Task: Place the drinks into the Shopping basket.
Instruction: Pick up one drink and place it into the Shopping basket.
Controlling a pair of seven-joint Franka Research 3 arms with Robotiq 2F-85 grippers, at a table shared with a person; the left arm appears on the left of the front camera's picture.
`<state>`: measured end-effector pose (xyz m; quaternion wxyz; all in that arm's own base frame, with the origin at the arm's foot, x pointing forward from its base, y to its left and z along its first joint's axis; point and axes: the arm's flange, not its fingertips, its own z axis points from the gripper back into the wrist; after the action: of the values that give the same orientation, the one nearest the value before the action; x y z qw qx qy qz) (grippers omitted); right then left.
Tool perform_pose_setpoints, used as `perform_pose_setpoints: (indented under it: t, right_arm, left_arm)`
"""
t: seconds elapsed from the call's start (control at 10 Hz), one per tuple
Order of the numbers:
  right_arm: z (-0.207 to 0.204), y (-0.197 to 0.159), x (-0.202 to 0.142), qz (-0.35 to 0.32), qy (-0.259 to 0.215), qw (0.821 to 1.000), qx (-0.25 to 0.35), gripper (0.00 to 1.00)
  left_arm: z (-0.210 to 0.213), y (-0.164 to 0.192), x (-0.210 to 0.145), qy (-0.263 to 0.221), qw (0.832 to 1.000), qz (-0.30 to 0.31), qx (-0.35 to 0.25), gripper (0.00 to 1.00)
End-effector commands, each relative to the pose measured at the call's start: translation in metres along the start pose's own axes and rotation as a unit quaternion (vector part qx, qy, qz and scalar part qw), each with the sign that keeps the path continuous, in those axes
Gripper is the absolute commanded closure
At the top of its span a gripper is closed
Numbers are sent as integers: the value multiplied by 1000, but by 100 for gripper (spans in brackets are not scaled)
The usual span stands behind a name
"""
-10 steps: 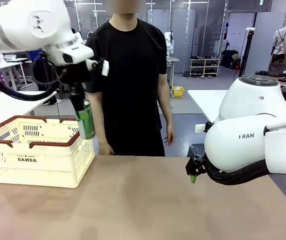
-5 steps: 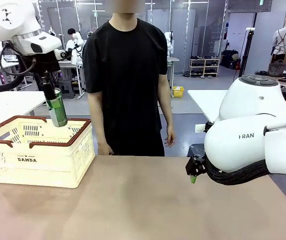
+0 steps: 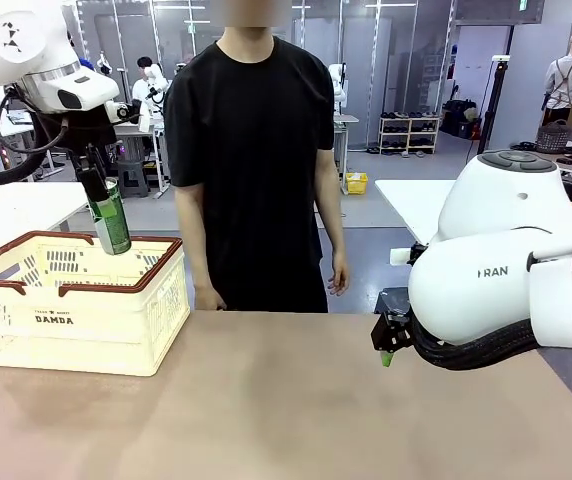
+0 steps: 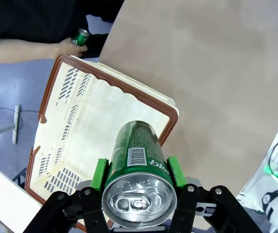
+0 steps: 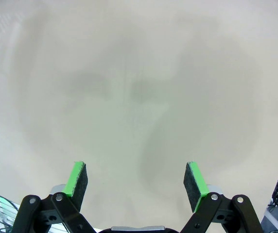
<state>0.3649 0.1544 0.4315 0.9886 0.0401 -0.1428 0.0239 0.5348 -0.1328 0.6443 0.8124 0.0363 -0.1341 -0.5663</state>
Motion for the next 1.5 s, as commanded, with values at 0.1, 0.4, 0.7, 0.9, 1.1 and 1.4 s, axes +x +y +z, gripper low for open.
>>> perform_pose_setpoints:
  t: [0.1, 0.4, 0.7, 0.9, 1.1, 1.4]
  right_arm:
    - [0, 0, 0, 3, 1, 1000, 3, 0]
    - [0, 0, 0, 3, 1, 1000, 3, 0]
    - [0, 0, 0, 3, 1, 1000, 3, 0]
    - [0, 0, 0, 3, 1, 1000, 3, 0]
    - [0, 0, 0, 3, 1, 1000, 3, 0]
    - [0, 0, 0, 3, 1, 1000, 3, 0]
  left_arm:
    - [4, -1, 1, -3, 1000, 7, 1, 86]
    - [-17, 49, -14, 3, 997, 80, -11, 42]
    - [-57, 118, -49, 7, 979, 194, -57, 42]
    - [-88, 142, -73, 8, 962, 257, -91, 42]
    - [-112, 152, -98, 20, 948, 306, -85, 42]
    - [-145, 138, -122, 32, 939, 330, -93, 42]
